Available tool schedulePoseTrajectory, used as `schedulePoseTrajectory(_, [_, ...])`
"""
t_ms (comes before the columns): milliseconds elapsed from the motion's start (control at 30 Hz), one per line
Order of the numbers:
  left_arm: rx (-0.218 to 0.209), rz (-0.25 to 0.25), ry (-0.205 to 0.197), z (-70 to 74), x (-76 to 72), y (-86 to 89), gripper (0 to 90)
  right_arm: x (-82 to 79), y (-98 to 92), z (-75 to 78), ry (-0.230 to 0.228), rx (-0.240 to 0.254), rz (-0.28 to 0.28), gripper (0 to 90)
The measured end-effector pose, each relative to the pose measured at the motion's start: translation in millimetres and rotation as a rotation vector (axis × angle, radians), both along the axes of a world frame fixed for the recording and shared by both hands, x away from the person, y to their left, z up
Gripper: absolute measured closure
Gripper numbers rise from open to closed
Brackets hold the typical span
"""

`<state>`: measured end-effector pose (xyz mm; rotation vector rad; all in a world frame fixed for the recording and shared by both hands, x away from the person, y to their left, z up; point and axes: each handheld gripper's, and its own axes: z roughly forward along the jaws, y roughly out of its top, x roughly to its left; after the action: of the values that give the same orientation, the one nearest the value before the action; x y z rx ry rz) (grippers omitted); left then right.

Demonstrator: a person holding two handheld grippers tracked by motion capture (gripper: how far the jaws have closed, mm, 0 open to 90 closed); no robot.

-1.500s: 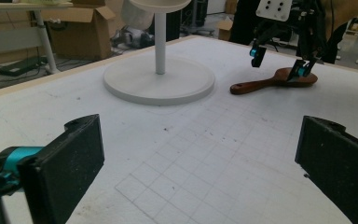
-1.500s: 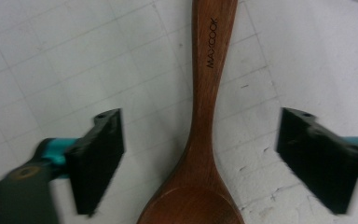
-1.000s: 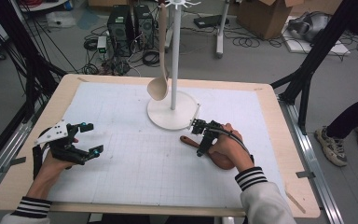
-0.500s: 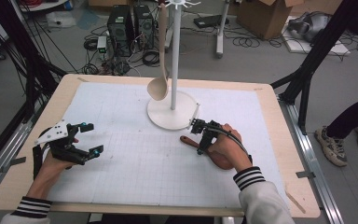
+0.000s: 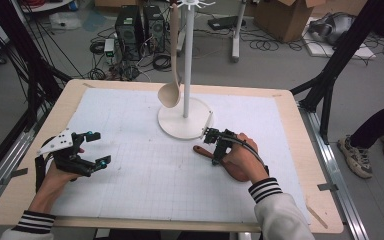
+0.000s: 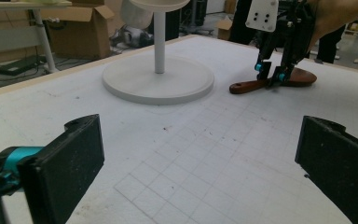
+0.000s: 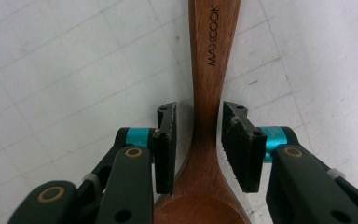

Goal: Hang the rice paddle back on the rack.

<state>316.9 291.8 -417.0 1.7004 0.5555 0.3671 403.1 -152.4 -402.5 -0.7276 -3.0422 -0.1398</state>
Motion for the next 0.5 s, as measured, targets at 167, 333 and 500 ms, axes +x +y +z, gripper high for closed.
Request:
schedulePoseTrajectory(167, [0.001, 0.0, 0.0, 0.1, -0.1, 0.1, 1.7, 0.3, 1.0, -1.4, 0.006, -0.001, -0.003, 69.0])
schedulePoseTrajectory(333, [0.001, -0.001, 0.0, 0.1, -0.1, 0.1, 1.7, 0.8, 2.3, -2.3, -0.002, -0.017, -0.001, 72.1])
schedulePoseTrajectory(500, [0.001, -0.001, 0.0, 0.1, -0.1, 0.1, 1.7, 1.8, 2.5, -3.3, -0.004, -0.031, 0.003, 75.9])
